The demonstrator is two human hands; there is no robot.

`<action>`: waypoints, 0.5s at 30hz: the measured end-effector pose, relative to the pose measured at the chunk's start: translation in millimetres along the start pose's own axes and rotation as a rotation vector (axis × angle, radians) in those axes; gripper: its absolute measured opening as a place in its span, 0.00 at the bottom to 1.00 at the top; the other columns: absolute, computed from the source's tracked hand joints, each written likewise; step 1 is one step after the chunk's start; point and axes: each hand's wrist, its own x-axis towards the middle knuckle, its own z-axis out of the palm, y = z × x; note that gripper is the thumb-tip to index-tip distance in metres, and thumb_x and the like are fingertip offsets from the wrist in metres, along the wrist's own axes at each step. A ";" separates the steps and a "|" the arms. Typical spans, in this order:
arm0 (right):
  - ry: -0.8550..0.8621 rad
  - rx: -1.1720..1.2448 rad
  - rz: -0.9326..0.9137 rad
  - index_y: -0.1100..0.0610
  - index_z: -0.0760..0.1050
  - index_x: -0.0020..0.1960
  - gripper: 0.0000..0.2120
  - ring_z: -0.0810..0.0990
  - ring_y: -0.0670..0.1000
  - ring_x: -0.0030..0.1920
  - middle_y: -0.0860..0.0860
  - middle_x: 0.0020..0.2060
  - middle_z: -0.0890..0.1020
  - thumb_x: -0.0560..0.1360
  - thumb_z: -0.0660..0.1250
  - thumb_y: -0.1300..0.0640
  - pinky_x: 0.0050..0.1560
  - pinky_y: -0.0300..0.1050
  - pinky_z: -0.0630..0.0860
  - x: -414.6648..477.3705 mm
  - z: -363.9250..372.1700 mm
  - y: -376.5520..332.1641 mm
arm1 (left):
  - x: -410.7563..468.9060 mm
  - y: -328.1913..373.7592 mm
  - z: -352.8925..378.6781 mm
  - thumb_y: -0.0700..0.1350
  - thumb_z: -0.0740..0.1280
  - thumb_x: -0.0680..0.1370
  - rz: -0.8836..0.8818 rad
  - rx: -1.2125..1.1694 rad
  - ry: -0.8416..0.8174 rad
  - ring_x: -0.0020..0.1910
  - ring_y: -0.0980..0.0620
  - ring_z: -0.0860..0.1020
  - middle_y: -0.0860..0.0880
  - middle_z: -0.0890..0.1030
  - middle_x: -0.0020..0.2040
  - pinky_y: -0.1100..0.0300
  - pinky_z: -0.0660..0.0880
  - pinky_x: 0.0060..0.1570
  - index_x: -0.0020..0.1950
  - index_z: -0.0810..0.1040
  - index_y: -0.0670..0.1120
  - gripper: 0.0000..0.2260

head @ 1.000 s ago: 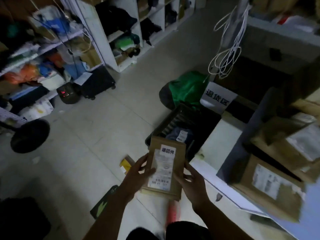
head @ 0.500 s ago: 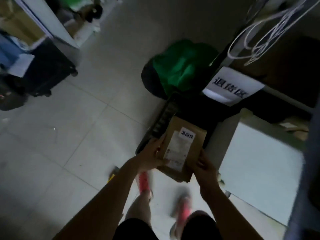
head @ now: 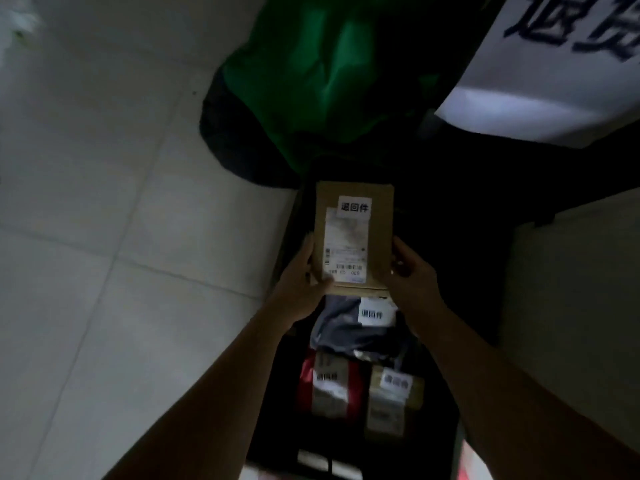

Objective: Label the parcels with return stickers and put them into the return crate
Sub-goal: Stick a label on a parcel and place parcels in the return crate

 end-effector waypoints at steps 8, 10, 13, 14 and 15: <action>-0.032 -0.088 -0.101 0.53 0.69 0.76 0.32 0.79 0.47 0.64 0.49 0.66 0.80 0.76 0.71 0.69 0.55 0.34 0.79 69.8 10.5 57.7 | 67.1 -45.9 23.2 0.37 0.66 0.81 -0.078 0.019 0.204 0.62 0.56 0.74 0.54 0.74 0.66 0.71 0.74 0.50 0.83 0.49 0.54 0.37; -0.016 -0.138 -0.108 0.53 0.71 0.75 0.29 0.80 0.47 0.62 0.47 0.61 0.81 0.76 0.73 0.66 0.58 0.41 0.80 65.5 8.3 55.7 | 57.6 -39.7 24.6 0.39 0.67 0.81 -0.079 0.032 0.248 0.62 0.56 0.75 0.53 0.75 0.67 0.69 0.75 0.51 0.83 0.51 0.52 0.36; 0.034 -0.247 -0.098 0.57 0.72 0.73 0.30 0.82 0.50 0.56 0.46 0.54 0.81 0.74 0.76 0.64 0.58 0.48 0.82 47.5 0.0 31.3 | 32.6 -14.3 15.7 0.41 0.70 0.79 0.003 0.133 0.279 0.61 0.55 0.76 0.52 0.77 0.65 0.56 0.77 0.60 0.80 0.60 0.48 0.32; 0.059 -0.308 -0.109 0.58 0.72 0.74 0.31 0.81 0.50 0.55 0.48 0.54 0.81 0.73 0.77 0.62 0.60 0.50 0.80 37.2 -4.0 17.6 | 20.4 -0.2 9.6 0.41 0.71 0.79 0.054 0.192 0.277 0.60 0.55 0.77 0.53 0.78 0.63 0.55 0.78 0.59 0.77 0.66 0.47 0.28; 0.079 -0.373 -0.122 0.58 0.72 0.74 0.31 0.81 0.49 0.54 0.50 0.53 0.82 0.73 0.78 0.60 0.62 0.51 0.79 23.8 -9.5 1.4 | 6.4 16.0 1.8 0.41 0.71 0.79 0.104 0.250 0.270 0.59 0.54 0.78 0.52 0.79 0.63 0.53 0.79 0.59 0.74 0.69 0.47 0.24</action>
